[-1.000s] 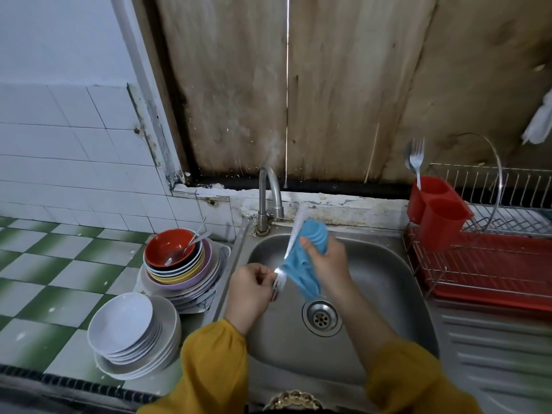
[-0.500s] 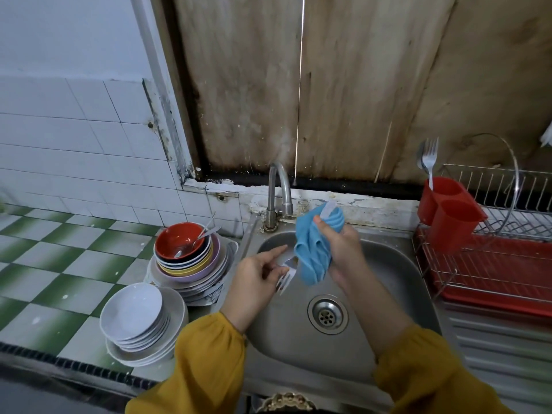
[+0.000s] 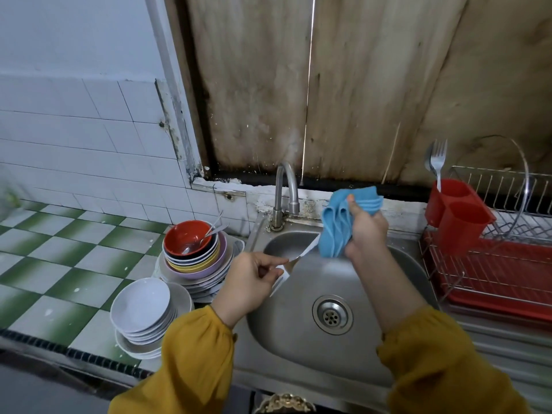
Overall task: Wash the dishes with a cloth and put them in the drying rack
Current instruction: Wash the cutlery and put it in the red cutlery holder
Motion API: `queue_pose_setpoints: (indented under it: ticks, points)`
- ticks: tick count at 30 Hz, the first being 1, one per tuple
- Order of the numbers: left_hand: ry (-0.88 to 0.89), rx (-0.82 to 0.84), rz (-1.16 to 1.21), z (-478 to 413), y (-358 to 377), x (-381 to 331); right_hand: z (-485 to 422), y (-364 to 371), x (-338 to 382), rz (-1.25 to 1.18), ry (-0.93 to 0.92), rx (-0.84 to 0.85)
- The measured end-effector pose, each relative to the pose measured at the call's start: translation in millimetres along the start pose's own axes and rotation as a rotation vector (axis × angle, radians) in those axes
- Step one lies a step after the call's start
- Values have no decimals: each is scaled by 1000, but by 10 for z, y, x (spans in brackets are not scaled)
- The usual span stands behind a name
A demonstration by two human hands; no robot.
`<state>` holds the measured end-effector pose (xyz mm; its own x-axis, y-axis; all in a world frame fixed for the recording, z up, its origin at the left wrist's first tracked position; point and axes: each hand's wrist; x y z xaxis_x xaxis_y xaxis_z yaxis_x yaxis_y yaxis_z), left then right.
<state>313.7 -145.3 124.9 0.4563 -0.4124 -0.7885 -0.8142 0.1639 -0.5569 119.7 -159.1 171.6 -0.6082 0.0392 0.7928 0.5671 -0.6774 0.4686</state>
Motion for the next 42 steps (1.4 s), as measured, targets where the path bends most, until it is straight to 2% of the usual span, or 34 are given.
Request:
queue_pose_setpoints:
  ticks: [2,7,10,12,15,18,20,23,25,29,32,35,38,40,42]
  points:
    - [12,-32,5,-14,-11,-30,10,49,19,48,-48,10]
    - [-8,-50,-28,-51,-17,7,154,0,-311,157,9,142]
    - [-34,-57,-3,-43,-31,75,105,-60,-247,231,-32,185]
    - [-43,-128,34,-66,-64,118,74,-86,-161,339,-103,224]
    - [-68,-323,98,-154,-143,169,70,-130,-142,498,-207,280]
    - [-233,-455,164,-211,-138,188,121,-136,-237,559,-412,252]
    - [-450,-371,247,-230,-80,149,175,-141,-315,595,-579,258]
    - [-688,-158,495,-263,-55,-33,253,-181,-451,709,-753,384]
    - [-691,-98,631,-301,-109,-147,245,-245,-559,733,-844,463]
    - [-671,-142,771,-410,-174,-182,225,-359,-703,763,-1072,700]
    - [-678,-206,888,-422,-94,-190,198,-435,-648,880,-1045,875]
    - [-654,-352,1005,-377,-40,-179,154,-493,-407,950,-888,960]
    - [-609,-413,1002,-333,-23,-199,165,-484,-69,801,-589,745]
    - [-532,-371,900,-302,0,-236,120,-418,53,586,-503,514]
    - [-453,-312,838,-285,54,-282,107,-308,90,338,-437,367]
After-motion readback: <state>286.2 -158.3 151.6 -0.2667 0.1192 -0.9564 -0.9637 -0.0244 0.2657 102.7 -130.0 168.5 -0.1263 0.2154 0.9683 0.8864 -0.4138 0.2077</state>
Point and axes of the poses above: each hand's wrist, its own z-axis away from the middle knuckle, its own y-axis out of the palm, x = y × z, and after that the axes turned 4 degrees about y, right-handed
